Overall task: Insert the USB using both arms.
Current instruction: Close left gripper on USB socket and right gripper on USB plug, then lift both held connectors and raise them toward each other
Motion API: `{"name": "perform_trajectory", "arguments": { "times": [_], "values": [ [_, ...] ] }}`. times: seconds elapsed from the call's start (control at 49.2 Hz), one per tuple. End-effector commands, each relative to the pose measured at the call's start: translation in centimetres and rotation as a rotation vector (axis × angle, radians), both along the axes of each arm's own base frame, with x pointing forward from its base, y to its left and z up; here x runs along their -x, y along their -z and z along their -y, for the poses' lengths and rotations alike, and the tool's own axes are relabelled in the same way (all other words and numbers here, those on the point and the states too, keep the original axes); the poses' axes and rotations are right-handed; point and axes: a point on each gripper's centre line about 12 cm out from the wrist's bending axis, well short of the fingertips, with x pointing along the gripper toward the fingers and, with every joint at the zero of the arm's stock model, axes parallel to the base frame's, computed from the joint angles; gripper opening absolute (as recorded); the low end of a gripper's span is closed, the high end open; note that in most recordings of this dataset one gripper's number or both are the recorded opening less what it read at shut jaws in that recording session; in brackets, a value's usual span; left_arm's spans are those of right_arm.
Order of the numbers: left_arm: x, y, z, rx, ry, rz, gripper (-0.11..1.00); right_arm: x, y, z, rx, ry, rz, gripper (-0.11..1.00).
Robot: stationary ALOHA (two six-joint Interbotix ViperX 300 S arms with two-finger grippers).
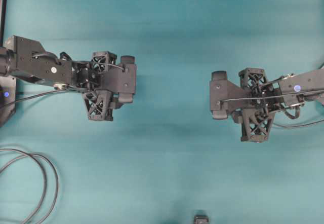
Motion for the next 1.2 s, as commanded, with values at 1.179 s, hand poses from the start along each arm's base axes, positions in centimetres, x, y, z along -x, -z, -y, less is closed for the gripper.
{"name": "perform_trajectory", "arguments": {
  "times": [1.179],
  "values": [
    [-0.3,-9.4,0.0,0.133,-0.137,-0.037,0.26,1.8,-11.6,3.4,0.139,-0.012,0.247,0.19]
  ]
}}
